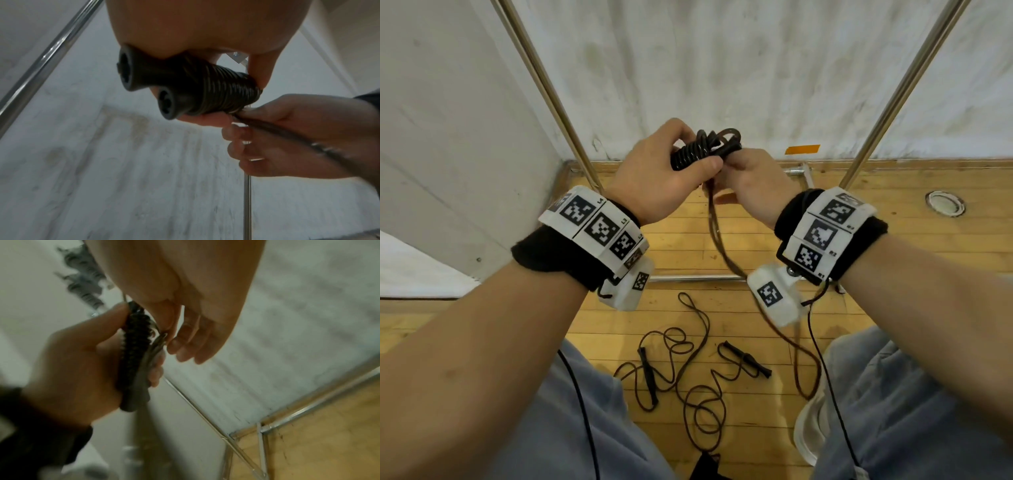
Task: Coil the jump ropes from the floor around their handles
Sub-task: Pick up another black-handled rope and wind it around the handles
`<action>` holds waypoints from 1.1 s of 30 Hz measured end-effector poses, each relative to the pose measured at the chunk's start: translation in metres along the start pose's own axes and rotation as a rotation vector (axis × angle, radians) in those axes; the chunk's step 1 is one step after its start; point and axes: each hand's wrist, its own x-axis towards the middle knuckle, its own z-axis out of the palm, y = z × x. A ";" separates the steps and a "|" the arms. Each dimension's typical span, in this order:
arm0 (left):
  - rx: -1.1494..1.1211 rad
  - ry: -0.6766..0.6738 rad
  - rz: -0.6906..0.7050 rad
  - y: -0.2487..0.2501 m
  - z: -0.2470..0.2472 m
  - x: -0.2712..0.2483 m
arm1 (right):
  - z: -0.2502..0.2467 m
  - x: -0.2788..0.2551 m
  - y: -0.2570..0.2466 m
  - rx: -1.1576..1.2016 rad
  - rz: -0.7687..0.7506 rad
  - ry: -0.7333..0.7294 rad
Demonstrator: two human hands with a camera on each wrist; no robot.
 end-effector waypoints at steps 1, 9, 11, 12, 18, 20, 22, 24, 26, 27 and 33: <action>0.001 -0.003 -0.003 0.000 -0.001 0.000 | 0.001 -0.001 -0.002 -0.096 -0.038 -0.007; 0.069 0.013 0.006 0.001 -0.005 0.002 | 0.006 -0.007 -0.011 -0.063 0.006 -0.142; 0.096 0.028 0.013 0.000 -0.007 0.004 | 0.010 -0.006 -0.008 -0.097 0.014 -0.083; 0.112 0.039 0.012 -0.001 -0.008 0.005 | 0.010 -0.005 -0.007 -0.178 0.001 -0.042; 0.347 0.084 -0.018 -0.019 -0.009 0.009 | 0.014 -0.007 0.005 -0.494 -0.032 -0.058; 0.412 0.096 -0.022 -0.025 -0.005 0.011 | 0.014 -0.008 0.006 -0.502 -0.060 -0.066; 0.455 0.104 -0.036 -0.031 -0.002 0.014 | 0.012 -0.008 0.005 -0.590 -0.071 -0.074; 0.512 0.103 -0.070 -0.038 -0.004 0.018 | 0.011 -0.009 0.006 -0.712 -0.046 -0.099; 0.571 0.074 -0.107 -0.044 -0.008 0.020 | 0.010 -0.012 0.008 -0.801 -0.057 -0.120; 0.596 0.048 -0.126 -0.046 -0.008 0.020 | 0.009 -0.014 0.007 -0.844 -0.078 -0.127; 0.597 -0.179 -0.155 -0.046 -0.003 0.021 | -0.010 -0.012 -0.005 -1.081 -0.202 -0.121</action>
